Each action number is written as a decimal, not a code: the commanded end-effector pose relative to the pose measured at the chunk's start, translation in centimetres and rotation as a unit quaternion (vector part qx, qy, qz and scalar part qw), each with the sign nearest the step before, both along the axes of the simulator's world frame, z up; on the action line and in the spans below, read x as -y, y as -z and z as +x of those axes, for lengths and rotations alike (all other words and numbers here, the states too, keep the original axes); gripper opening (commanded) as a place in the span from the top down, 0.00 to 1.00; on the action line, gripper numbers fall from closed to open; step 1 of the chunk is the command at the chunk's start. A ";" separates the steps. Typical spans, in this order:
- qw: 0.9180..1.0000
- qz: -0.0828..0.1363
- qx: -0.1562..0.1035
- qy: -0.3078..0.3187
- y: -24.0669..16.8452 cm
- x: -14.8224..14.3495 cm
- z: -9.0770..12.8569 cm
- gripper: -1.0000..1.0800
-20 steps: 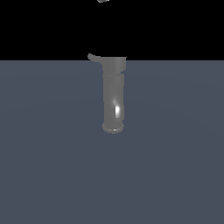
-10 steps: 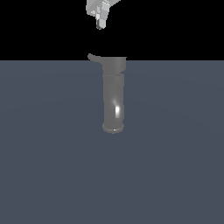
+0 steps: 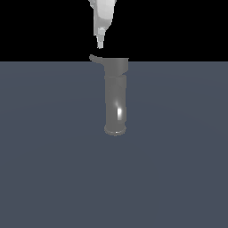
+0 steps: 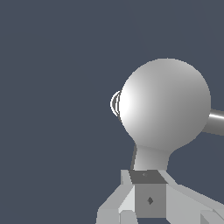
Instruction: Turn on the faucet by rotating a designated handle.
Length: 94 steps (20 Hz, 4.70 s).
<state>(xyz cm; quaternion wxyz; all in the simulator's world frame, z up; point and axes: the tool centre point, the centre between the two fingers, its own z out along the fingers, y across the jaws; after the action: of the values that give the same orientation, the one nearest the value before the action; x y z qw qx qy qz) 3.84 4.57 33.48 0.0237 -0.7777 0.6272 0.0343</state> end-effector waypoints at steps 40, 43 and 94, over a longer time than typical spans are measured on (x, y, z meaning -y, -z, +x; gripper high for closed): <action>0.993 -0.041 0.007 0.109 3.8 -2.9 -0.9 1.00; 0.993 -0.041 0.007 0.109 3.8 -3.1 -1.6 1.00; 0.996 -0.039 0.007 0.082 3.8 4.3 -9.5 1.00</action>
<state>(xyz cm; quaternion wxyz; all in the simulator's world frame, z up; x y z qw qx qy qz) -6.07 2.28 29.68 -0.0004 -0.7337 0.6795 0.0040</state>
